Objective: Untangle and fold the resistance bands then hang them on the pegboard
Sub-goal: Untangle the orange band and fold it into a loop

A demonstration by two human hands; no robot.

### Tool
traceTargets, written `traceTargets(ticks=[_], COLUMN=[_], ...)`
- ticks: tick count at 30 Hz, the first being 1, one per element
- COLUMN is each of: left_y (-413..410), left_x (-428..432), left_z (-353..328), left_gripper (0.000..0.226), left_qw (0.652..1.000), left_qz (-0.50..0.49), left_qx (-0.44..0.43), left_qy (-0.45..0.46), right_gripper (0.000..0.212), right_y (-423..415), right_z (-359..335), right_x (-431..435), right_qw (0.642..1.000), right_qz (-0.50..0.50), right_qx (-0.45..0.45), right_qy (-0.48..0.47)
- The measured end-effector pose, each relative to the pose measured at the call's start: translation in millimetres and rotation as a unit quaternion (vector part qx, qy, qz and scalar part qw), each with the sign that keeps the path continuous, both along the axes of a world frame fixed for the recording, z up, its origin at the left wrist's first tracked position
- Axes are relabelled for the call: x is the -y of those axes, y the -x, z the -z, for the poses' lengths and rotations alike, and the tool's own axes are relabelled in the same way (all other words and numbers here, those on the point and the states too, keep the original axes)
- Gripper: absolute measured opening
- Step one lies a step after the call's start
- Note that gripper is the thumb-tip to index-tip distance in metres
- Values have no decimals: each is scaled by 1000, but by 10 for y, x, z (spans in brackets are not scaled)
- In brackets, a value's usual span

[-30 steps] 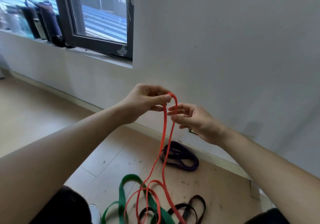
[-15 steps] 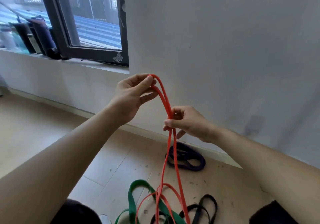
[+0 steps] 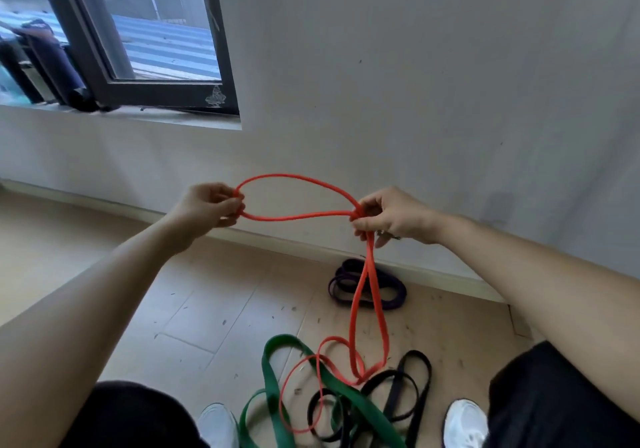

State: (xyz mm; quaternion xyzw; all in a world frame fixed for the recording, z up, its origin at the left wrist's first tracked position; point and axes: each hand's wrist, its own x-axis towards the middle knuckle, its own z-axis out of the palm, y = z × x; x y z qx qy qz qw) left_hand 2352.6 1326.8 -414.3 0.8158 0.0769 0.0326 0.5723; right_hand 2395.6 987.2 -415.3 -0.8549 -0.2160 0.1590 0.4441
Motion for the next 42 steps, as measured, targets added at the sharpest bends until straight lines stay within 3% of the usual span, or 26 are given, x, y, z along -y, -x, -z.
traceTargets(ticks=[4, 7, 14, 20, 27, 34, 42], left_y=[22, 39, 104, 116, 107, 107, 130], left_x=[-41, 121, 844, 1051, 1009, 754, 309], left_z=[160, 113, -98, -133, -246, -342, -226], left_gripper=[22, 43, 47, 17, 15, 17, 15], left_qw=[958, 936, 938, 931, 934, 965, 985], left_qz=[94, 134, 216, 211, 201, 86, 36], left_qx=[-76, -49, 124, 174, 241, 247, 168], left_qy=[-260, -322, -240, -244, -173, 34, -21], right_gripper=[13, 13, 16, 12, 13, 10, 5], right_y=[32, 58, 175, 239, 159, 5, 11], right_z=[-73, -149, -313, -350, -240, 30, -76], right_x=[-19, -62, -156, -178, -143, -3, 3], right_qw=[998, 996, 990, 990, 997, 986, 994], right_qz=[24, 18, -26, -51, -70, -92, -16], right_qx=[50, 85, 140, 129, 23, -61, 49], right_qy=[-33, -33, -13, -25, 29, 126, 98])
